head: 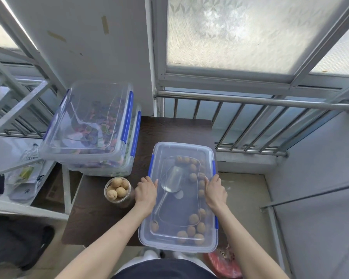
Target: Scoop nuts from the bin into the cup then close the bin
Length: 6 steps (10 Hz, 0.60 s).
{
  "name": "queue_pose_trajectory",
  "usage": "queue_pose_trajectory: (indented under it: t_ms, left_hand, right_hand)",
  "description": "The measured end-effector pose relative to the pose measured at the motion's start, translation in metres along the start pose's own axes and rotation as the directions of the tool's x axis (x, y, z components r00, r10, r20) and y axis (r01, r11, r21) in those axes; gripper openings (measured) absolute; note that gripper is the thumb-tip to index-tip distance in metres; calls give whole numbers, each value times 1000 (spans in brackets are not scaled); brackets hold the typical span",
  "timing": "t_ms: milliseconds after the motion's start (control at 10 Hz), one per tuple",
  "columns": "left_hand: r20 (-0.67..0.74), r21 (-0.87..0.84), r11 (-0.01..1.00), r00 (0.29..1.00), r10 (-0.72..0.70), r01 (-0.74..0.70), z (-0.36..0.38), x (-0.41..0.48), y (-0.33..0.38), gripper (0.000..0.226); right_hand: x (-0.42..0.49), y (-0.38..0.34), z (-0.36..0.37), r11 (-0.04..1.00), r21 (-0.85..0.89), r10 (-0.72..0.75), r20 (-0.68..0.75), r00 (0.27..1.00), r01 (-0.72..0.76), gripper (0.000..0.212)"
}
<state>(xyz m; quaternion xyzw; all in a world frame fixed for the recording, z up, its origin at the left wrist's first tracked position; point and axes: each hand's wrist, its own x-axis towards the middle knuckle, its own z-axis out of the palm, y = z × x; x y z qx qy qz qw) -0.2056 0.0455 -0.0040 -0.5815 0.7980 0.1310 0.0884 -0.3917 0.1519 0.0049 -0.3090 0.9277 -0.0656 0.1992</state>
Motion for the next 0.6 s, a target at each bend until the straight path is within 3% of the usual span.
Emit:
queue_pose_trajectory:
  t_ms: [200, 300, 500, 600]
  left_hand:
    - [-27, 91, 996, 1000, 3, -1, -7, -3, -2, 37]
    - [1, 134, 991, 1000, -29, 29, -13, 2, -2, 47]
    - [36, 146, 987, 998, 57, -62, -24, 12, -7, 58]
    - [30, 138, 982, 992, 126, -129, -50, 15, 1, 51]
  right_hand:
    - [1, -6, -1, 1000, 14, -4, -25, 1000, 4, 49]
    - [2, -13, -2, 1000, 19, -4, -26, 1000, 4, 49]
    - [5, -20, -16, 1000, 2, 10, 62, 998, -10, 50]
    - [5, -30, -32, 998, -60, 38, 76, 996, -34, 50]
